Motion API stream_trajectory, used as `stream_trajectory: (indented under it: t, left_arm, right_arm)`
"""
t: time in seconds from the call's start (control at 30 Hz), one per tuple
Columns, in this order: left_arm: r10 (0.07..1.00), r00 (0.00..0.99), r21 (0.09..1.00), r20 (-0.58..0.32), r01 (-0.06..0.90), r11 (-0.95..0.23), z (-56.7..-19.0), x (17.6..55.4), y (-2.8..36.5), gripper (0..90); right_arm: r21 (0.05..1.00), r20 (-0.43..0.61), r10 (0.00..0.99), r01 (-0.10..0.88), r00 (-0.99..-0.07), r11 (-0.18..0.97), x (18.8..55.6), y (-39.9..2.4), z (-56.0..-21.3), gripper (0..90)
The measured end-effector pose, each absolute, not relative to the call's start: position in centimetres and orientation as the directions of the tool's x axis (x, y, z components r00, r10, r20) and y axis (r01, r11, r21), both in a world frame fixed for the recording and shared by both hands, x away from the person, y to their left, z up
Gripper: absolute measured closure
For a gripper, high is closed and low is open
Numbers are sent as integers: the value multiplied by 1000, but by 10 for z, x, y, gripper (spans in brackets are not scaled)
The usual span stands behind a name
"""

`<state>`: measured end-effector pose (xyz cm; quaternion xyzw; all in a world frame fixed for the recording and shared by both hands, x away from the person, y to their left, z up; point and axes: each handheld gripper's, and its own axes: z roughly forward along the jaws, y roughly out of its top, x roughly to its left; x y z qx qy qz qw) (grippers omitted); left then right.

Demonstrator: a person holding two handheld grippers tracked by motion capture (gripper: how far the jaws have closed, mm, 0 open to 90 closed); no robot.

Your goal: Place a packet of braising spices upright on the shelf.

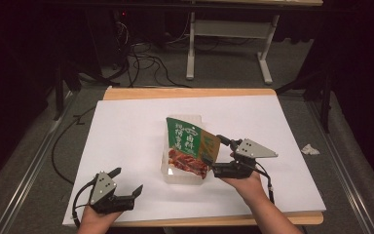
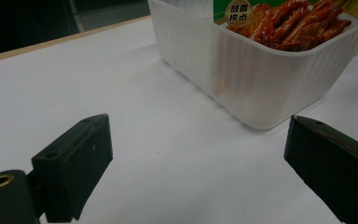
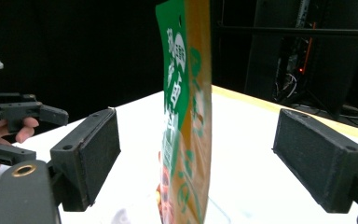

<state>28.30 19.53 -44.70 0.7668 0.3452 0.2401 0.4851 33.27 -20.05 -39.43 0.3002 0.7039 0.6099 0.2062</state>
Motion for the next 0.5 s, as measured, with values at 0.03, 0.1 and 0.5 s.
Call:
stream_trajectory:
  t: [0.03, 0.1, 0.5]
  left_arm:
    - [762, 647, 909, 33, 297, -291, -447, 283, 195, 82]
    - [762, 646, 910, 33, 297, -291, -447, 283, 195, 82]
    - [762, 647, 909, 34, 297, -293, -447, 283, 195, 82]
  right_arm:
    - [982, 73, 676, 172, -733, 80, 332, -202, -394, 148]
    - [982, 73, 676, 173, -733, 81, 331, -204, -394, 148]
    - [980, 46, 715, 170, -698, 103, 315, -242, -396, 152]
